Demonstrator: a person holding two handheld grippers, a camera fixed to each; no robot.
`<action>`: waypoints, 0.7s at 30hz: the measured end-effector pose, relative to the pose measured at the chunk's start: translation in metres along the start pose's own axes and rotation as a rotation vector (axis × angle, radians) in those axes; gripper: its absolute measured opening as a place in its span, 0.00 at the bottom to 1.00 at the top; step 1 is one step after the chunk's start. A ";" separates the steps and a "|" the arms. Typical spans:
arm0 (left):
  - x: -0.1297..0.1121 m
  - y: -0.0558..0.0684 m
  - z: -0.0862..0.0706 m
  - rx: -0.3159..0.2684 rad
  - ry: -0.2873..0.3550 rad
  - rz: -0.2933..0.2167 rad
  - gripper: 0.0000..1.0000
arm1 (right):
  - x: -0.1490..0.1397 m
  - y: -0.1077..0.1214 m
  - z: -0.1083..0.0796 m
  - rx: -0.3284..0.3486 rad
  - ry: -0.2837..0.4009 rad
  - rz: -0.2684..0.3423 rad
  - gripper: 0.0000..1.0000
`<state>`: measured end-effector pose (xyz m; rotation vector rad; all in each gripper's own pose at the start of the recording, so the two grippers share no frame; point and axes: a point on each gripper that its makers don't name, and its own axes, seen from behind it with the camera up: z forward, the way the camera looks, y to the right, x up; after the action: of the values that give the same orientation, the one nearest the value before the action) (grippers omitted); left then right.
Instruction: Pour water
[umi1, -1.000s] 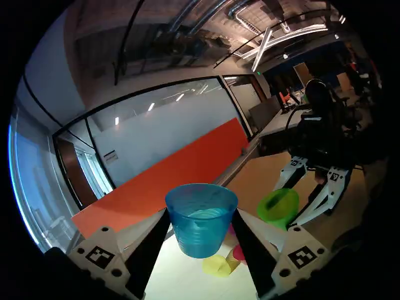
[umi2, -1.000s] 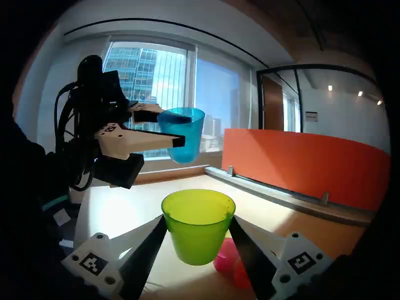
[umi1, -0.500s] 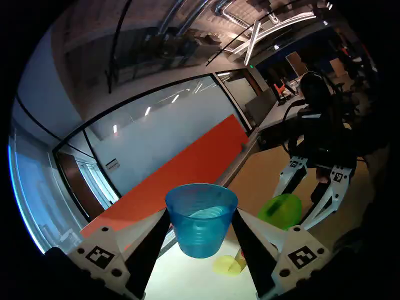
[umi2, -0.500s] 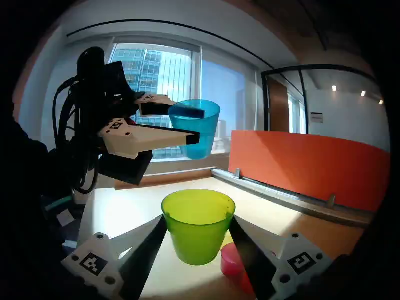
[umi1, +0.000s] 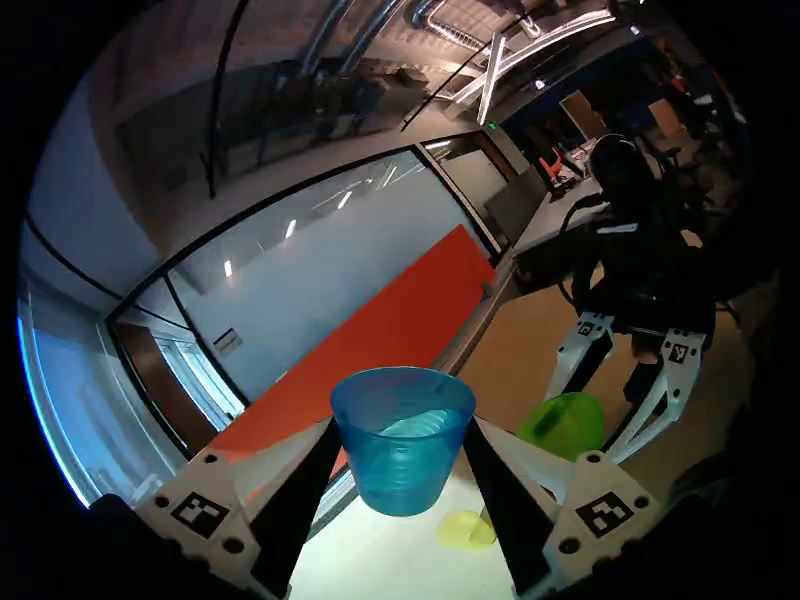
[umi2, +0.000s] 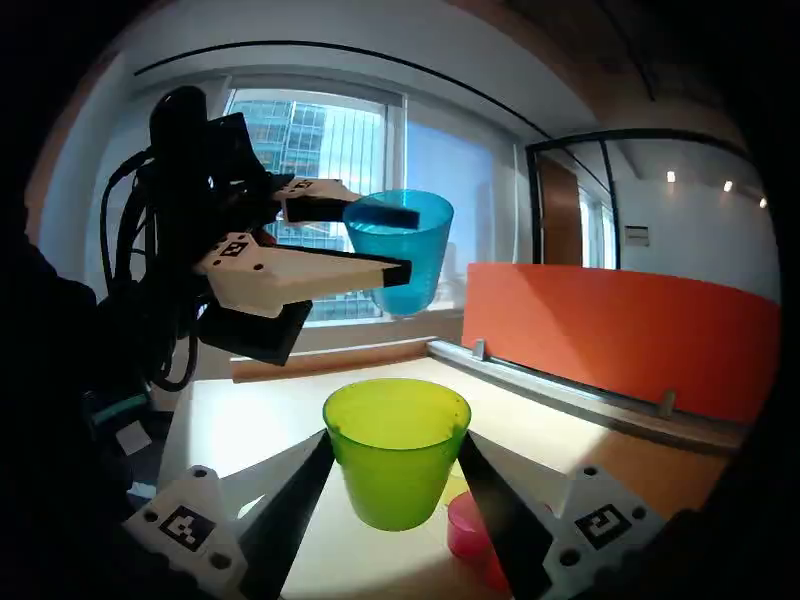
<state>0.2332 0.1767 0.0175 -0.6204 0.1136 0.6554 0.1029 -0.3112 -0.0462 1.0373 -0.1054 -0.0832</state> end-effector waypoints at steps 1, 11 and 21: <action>0.001 0.000 0.000 0.001 -0.001 0.005 0.84 | 0.000 0.000 0.000 0.001 0.001 0.000 0.88; 0.003 0.001 0.002 0.009 -0.011 0.056 0.84 | -0.001 0.001 0.001 0.004 0.004 0.003 0.88; 0.005 0.004 0.003 0.014 -0.020 0.112 0.84 | 0.000 0.001 0.001 0.004 0.004 0.003 0.88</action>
<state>0.2349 0.1837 0.0164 -0.5973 0.1348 0.7680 0.1025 -0.3114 -0.0454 1.0416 -0.1036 -0.0783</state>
